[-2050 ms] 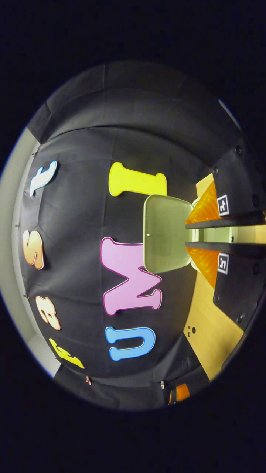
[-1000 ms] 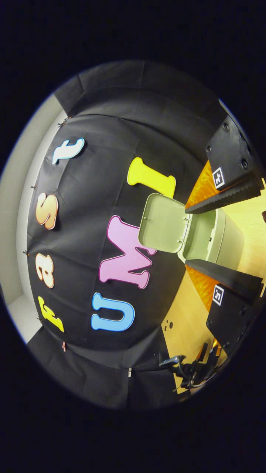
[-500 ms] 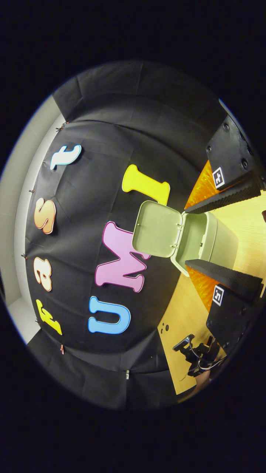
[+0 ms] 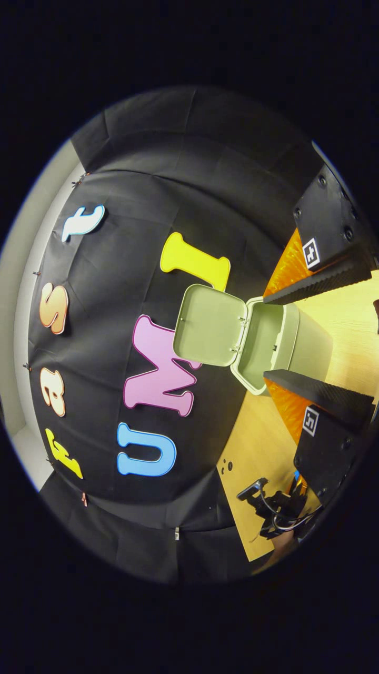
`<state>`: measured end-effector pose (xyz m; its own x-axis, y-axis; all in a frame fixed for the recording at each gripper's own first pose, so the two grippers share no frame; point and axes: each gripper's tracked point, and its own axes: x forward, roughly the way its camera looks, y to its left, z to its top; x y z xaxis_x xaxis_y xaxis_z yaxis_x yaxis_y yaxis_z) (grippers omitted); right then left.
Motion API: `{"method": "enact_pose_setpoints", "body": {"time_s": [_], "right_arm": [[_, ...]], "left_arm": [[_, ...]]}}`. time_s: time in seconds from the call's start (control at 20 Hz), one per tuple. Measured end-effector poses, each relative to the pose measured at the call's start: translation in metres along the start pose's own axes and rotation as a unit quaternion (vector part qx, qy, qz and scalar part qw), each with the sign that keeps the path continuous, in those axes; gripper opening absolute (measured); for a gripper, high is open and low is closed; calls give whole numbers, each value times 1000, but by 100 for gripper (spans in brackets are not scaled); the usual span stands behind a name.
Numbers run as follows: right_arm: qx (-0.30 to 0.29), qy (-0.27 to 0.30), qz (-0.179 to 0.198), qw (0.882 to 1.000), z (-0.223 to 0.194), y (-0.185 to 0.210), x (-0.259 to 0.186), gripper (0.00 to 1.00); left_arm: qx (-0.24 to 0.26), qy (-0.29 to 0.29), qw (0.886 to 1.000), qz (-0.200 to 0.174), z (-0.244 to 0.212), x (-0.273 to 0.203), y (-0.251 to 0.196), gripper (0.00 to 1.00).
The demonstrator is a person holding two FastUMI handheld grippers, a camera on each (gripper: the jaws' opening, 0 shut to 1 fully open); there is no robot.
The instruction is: Press the lid of the desktop garbage bin to open it, pick up the crumpled paper on the desktop and throw it into the bin, then pick up the pop can on the desktop and drop it into the bin, and finally close the garbage bin lid.
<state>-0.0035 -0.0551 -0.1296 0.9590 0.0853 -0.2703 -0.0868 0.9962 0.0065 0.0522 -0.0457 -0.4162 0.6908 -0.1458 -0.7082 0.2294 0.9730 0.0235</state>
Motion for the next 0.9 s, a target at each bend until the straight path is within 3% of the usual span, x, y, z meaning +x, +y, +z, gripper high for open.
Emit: {"method": "enact_pose_setpoints", "body": {"time_s": [0.05, 0.1, 0.25, 0.3, 0.5, 0.7, 0.9], "right_arm": [[2, 2, 3, 1000, -3, 3, 0, 79], [5, 7, 7, 1000, -7, 5, 1, 79], [19, 14, 17, 1000, -13, 14, 0, 79], [22, 15, 20, 999, -15, 17, 0, 79], [28, 22, 29, 999, -22, 25, -2, 79], [26, 27, 30, 999, -26, 26, -4, 79], [27, 30, 21, 999, -30, 18, -6, 79]], "left_arm": [[1, -9, 1000, -1, 8, -6, 0, 31], [2, -19, 1000, -2, 16, -12, 0, 35], [2, -61, 998, -10, 51, -30, -2, 31], [1, -78, 997, -14, 66, -37, -5, 35], [0, -150, 988, -33, 128, -64, -18, 35], [-1, -232, 971, -64, 205, -91, -40, 39], [7, -295, 949, -108, 273, -113, -76, 35]]}}
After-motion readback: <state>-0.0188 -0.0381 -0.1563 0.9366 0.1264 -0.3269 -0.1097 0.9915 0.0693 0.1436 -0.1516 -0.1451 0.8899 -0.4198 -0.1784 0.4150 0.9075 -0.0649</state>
